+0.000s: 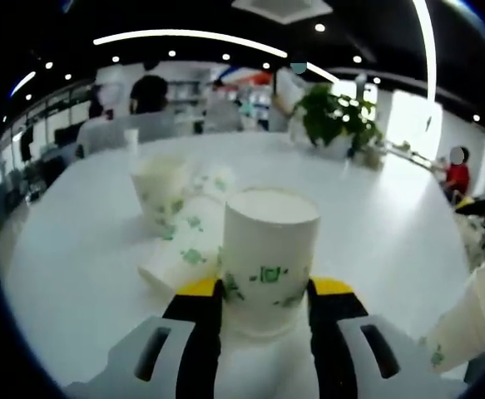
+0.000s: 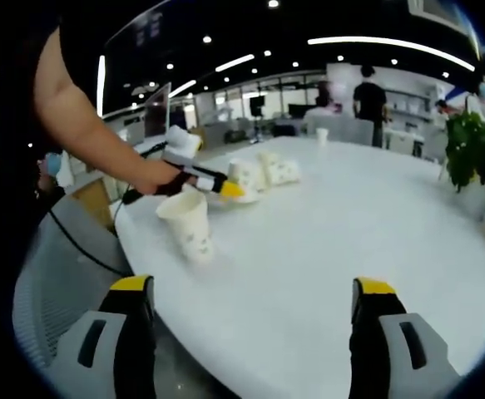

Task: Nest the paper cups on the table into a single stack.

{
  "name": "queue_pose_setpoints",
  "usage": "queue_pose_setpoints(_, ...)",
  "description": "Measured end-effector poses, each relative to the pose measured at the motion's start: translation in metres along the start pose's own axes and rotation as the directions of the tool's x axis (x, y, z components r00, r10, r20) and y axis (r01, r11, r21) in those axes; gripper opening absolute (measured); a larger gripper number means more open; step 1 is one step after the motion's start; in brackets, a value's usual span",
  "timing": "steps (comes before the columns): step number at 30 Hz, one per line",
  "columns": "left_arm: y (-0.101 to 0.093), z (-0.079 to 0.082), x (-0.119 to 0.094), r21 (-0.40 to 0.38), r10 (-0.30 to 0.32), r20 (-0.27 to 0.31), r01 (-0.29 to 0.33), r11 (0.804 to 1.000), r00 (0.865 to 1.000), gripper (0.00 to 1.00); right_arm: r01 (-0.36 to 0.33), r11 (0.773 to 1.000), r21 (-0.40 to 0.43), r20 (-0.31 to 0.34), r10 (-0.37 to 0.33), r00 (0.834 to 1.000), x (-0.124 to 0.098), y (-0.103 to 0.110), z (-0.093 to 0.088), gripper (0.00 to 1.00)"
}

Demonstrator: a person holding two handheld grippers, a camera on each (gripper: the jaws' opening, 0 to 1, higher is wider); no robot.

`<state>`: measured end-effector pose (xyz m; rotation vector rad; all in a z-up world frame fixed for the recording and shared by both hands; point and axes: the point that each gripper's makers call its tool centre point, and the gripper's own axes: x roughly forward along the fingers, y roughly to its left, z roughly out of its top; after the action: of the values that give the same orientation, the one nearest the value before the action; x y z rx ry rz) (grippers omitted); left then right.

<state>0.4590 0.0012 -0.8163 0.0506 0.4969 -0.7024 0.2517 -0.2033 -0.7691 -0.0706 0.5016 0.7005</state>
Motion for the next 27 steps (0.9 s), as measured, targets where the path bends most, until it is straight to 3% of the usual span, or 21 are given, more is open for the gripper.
queue_pose_setpoints(12,-0.007,0.02,-0.006,0.026,-0.038,0.039,0.037,0.999,0.999,0.36,-0.013,1.0,-0.016,0.004,0.014,1.0,0.003,0.001,0.005,0.96)
queue_pose_setpoints(27,-0.014,0.056,-0.016,0.045,-0.092,0.173,0.085,0.995,0.981,0.36,-0.021,0.999,-0.033,0.008,0.021,1.0,0.004,0.002,0.011,0.96)
